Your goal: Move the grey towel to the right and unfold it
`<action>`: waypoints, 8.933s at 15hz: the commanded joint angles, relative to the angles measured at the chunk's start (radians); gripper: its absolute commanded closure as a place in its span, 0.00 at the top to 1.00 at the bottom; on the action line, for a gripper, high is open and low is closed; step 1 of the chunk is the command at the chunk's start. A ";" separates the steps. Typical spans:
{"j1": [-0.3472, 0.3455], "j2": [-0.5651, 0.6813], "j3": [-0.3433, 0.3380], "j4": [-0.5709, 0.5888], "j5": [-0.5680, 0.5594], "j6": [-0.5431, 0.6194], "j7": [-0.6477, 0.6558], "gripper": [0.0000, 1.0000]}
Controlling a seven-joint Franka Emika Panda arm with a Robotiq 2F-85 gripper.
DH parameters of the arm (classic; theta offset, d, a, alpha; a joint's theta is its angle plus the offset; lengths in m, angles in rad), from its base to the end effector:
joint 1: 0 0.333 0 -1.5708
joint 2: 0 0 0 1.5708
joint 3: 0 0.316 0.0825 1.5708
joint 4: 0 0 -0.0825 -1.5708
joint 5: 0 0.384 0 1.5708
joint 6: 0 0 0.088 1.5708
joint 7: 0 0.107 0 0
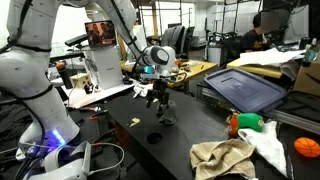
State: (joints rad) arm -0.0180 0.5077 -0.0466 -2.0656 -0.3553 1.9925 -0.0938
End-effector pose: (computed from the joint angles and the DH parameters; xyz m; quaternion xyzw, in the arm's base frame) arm 0.5177 -0.0560 0.1549 0.9394 0.1287 -0.2931 0.1225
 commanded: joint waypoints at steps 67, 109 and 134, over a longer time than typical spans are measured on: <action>0.021 -0.128 0.060 0.197 0.045 -0.322 -0.083 1.00; -0.062 -0.350 0.044 -0.239 0.362 0.526 -0.235 1.00; 0.047 -0.094 -0.203 -0.246 0.356 0.781 0.654 1.00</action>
State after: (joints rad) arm -0.0080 0.3966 -0.2181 -2.3233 -0.0015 2.7407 0.5201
